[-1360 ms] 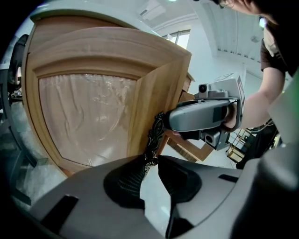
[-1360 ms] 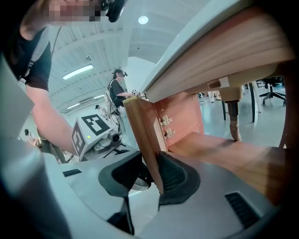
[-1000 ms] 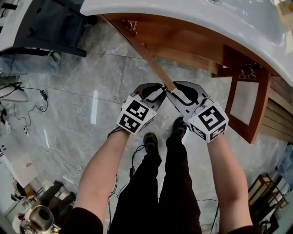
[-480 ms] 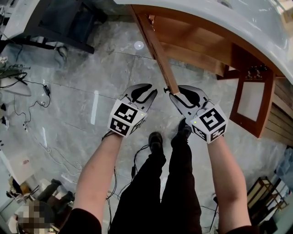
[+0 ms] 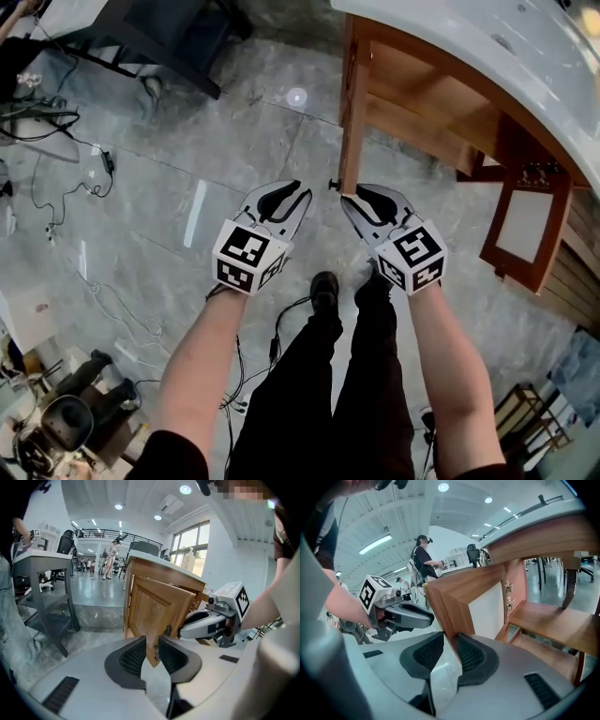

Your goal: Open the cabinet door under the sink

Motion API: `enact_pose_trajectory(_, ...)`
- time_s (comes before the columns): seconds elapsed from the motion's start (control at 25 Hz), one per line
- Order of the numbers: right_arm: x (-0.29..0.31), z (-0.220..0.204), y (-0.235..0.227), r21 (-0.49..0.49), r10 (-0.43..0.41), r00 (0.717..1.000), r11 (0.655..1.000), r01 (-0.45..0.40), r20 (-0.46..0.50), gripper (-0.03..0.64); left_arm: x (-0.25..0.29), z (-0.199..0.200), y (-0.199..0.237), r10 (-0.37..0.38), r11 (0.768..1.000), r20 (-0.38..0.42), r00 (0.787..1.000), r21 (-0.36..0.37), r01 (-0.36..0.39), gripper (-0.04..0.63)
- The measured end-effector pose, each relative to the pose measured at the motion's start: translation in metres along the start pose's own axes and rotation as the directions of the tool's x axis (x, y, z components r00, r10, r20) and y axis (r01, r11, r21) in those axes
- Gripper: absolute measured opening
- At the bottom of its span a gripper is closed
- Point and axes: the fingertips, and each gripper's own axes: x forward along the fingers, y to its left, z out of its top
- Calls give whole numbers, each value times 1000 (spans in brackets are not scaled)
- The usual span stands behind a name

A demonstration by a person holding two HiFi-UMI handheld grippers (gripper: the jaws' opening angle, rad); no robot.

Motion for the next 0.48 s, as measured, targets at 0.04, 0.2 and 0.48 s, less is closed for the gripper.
enact_pose_trajectory(0.04,2,1,4,18,-12,1000,1000,12,-6,101,-9,1,2,11,1000,1,1000,-2,-11,94)
enact_pose_trajectory(0.2,-13,9,20,74,-55,998,996,56,-23,100,-49,13,2,49,998,6,999,-28,-48,91)
enact_pose_trajectory(0.48,-109,66,72,50,-105,994,993,106,-22,86,-148,85,-25,100,993,74,992,-67,-95,77)
